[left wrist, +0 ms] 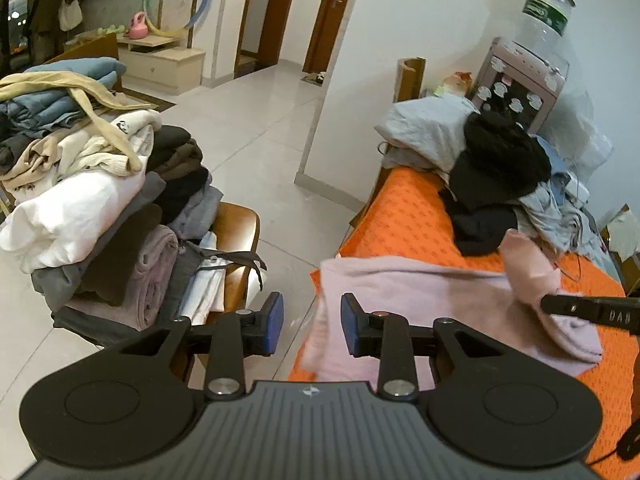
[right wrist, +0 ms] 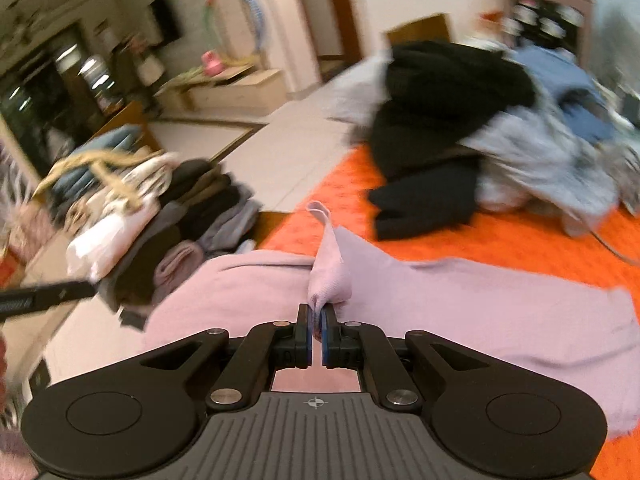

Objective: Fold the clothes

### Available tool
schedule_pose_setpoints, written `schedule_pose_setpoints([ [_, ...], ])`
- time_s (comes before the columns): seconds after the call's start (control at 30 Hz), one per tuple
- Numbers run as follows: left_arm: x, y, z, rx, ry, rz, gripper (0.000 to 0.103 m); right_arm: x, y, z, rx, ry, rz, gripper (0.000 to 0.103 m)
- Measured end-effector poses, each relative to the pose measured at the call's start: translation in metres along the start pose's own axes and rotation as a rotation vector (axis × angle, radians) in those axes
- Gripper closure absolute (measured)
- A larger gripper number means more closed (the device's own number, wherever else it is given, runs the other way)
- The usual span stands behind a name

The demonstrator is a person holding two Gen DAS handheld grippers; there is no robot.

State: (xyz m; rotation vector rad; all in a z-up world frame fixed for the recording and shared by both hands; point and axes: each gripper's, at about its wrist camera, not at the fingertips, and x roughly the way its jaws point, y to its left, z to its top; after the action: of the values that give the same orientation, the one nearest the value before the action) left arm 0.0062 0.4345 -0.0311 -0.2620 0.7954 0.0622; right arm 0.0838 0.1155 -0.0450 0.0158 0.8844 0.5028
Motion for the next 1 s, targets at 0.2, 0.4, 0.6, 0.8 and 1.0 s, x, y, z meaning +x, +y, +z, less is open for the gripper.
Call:
schedule_pose_setpoints([
  [0.2,0.003,0.013,0.006,-0.016,-0.001,-0.008,0.067,0.019,0.056,0.007,-0.164,0.044,0.042,0.096],
  [0.4,0.001,0.022,0.003,-0.025,0.005,-0.004,0.067,0.047,0.093,0.004,-0.278,0.093,0.051,0.096],
  [0.6,-0.002,0.031,-0.001,-0.033,0.009,0.007,0.065,0.075,0.114,-0.006,-0.332,0.134,0.053,0.096],
  [0.8,-0.002,0.029,-0.003,-0.017,0.016,-0.009,0.057,0.08,0.112,-0.014,-0.25,0.148,0.194,0.083],
  [1.0,0.019,0.026,-0.007,-0.039,0.071,-0.065,0.057,0.052,0.1,-0.011,-0.209,0.074,0.174,0.083],
])
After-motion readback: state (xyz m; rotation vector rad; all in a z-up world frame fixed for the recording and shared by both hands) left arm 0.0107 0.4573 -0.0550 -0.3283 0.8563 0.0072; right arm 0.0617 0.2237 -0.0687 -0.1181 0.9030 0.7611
